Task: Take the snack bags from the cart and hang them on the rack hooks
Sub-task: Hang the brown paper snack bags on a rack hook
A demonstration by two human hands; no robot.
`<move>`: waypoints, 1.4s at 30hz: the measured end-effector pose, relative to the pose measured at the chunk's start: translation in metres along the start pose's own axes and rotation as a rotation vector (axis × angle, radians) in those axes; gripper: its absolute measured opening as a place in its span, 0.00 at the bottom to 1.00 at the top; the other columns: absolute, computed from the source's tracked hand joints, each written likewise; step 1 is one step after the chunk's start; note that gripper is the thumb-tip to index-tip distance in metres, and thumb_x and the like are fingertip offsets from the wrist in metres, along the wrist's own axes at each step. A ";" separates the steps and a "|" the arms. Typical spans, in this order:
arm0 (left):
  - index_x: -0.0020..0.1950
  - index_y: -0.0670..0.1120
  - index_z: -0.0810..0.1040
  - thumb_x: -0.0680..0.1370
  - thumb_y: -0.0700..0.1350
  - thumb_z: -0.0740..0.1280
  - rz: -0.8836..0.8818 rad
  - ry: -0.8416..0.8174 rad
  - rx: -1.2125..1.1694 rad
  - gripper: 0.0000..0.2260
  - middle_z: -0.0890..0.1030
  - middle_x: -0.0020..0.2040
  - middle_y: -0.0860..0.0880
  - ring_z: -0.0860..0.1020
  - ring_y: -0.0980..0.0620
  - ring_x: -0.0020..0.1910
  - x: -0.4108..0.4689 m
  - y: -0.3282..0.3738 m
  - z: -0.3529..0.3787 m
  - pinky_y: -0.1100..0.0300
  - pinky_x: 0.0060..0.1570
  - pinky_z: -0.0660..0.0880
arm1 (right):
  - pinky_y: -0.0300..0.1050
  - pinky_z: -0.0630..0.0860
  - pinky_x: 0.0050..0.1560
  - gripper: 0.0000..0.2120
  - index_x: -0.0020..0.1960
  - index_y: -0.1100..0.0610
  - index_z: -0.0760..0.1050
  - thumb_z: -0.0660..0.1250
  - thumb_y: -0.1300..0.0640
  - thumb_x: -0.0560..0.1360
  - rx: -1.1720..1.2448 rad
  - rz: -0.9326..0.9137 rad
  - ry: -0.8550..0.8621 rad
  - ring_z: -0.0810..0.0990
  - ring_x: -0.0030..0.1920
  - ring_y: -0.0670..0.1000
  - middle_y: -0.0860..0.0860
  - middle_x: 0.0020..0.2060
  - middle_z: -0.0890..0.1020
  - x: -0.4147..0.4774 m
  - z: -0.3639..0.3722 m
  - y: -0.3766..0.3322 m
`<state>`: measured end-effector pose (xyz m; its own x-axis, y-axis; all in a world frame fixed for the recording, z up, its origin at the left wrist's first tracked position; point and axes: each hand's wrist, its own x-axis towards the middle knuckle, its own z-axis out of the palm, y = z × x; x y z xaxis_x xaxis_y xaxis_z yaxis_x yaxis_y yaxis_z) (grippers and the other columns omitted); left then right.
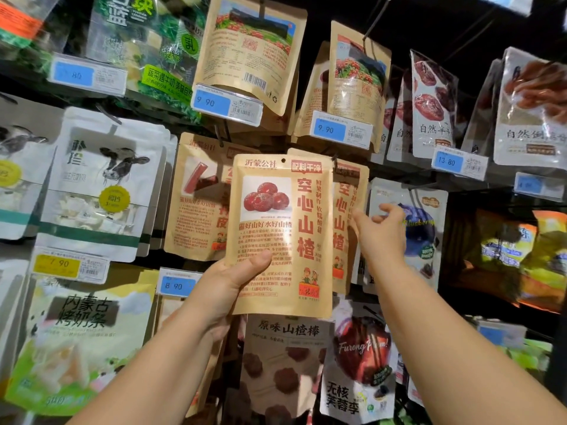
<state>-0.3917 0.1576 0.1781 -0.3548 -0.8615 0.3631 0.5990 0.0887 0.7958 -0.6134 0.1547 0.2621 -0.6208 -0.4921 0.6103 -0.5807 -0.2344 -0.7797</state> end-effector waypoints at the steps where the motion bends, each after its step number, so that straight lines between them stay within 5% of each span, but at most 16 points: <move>1: 0.51 0.40 0.81 0.66 0.42 0.70 0.000 -0.016 0.009 0.15 0.85 0.46 0.41 0.85 0.46 0.40 0.003 -0.001 0.005 0.57 0.35 0.81 | 0.48 0.71 0.52 0.18 0.62 0.51 0.66 0.66 0.45 0.77 0.016 -0.106 0.037 0.75 0.55 0.51 0.48 0.52 0.76 -0.007 -0.003 -0.002; 4: 0.53 0.40 0.81 0.66 0.44 0.71 -0.013 -0.051 0.049 0.17 0.85 0.46 0.41 0.85 0.46 0.41 0.011 -0.002 0.019 0.59 0.34 0.80 | 0.54 0.77 0.53 0.10 0.55 0.46 0.67 0.63 0.43 0.78 0.241 -0.197 -0.157 0.80 0.49 0.50 0.47 0.47 0.78 -0.026 -0.007 -0.006; 7: 0.55 0.39 0.80 0.66 0.45 0.72 -0.011 -0.085 0.110 0.19 0.85 0.48 0.42 0.85 0.47 0.44 0.020 -0.005 0.031 0.59 0.36 0.80 | 0.58 0.77 0.58 0.21 0.59 0.35 0.62 0.66 0.36 0.71 0.356 -0.102 -0.390 0.82 0.55 0.52 0.47 0.55 0.81 -0.035 -0.009 0.000; 10: 0.57 0.40 0.80 0.65 0.46 0.73 -0.005 -0.110 0.134 0.22 0.85 0.49 0.42 0.84 0.45 0.47 0.027 -0.006 0.040 0.56 0.42 0.81 | 0.56 0.76 0.62 0.31 0.73 0.41 0.53 0.67 0.47 0.77 0.377 -0.181 -0.345 0.80 0.59 0.48 0.41 0.58 0.77 -0.040 -0.013 0.005; 15: 0.57 0.42 0.80 0.67 0.47 0.73 -0.003 -0.130 0.170 0.20 0.85 0.49 0.44 0.84 0.45 0.48 0.037 -0.007 0.048 0.54 0.45 0.81 | 0.54 0.73 0.66 0.30 0.76 0.40 0.56 0.65 0.52 0.79 0.364 -0.198 -0.315 0.75 0.61 0.40 0.31 0.57 0.71 -0.034 -0.017 0.003; 25: 0.57 0.43 0.79 0.67 0.50 0.73 0.003 -0.132 0.229 0.21 0.86 0.47 0.45 0.85 0.46 0.46 0.042 -0.006 0.050 0.53 0.47 0.79 | 0.55 0.76 0.63 0.28 0.76 0.40 0.58 0.64 0.52 0.80 0.344 -0.151 -0.342 0.78 0.62 0.48 0.42 0.65 0.74 -0.023 -0.015 0.000; 30: 0.57 0.43 0.80 0.65 0.52 0.74 0.025 -0.153 0.286 0.23 0.86 0.48 0.45 0.84 0.45 0.47 0.044 -0.003 0.053 0.51 0.50 0.79 | 0.56 0.77 0.62 0.28 0.76 0.41 0.59 0.64 0.53 0.80 0.398 -0.109 -0.361 0.80 0.60 0.49 0.37 0.58 0.76 -0.019 -0.020 -0.002; 42: 0.57 0.46 0.80 0.64 0.57 0.75 0.032 -0.117 0.368 0.26 0.86 0.48 0.46 0.85 0.45 0.46 0.057 -0.003 0.052 0.49 0.50 0.80 | 0.53 0.80 0.55 0.29 0.77 0.40 0.56 0.64 0.51 0.80 0.314 -0.016 -0.430 0.82 0.55 0.50 0.46 0.65 0.76 -0.007 -0.022 -0.008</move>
<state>-0.4510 0.1337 0.2218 -0.4328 -0.7943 0.4263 0.3213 0.3060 0.8962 -0.6161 0.1788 0.2670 -0.3028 -0.7705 0.5610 -0.3613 -0.4519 -0.8156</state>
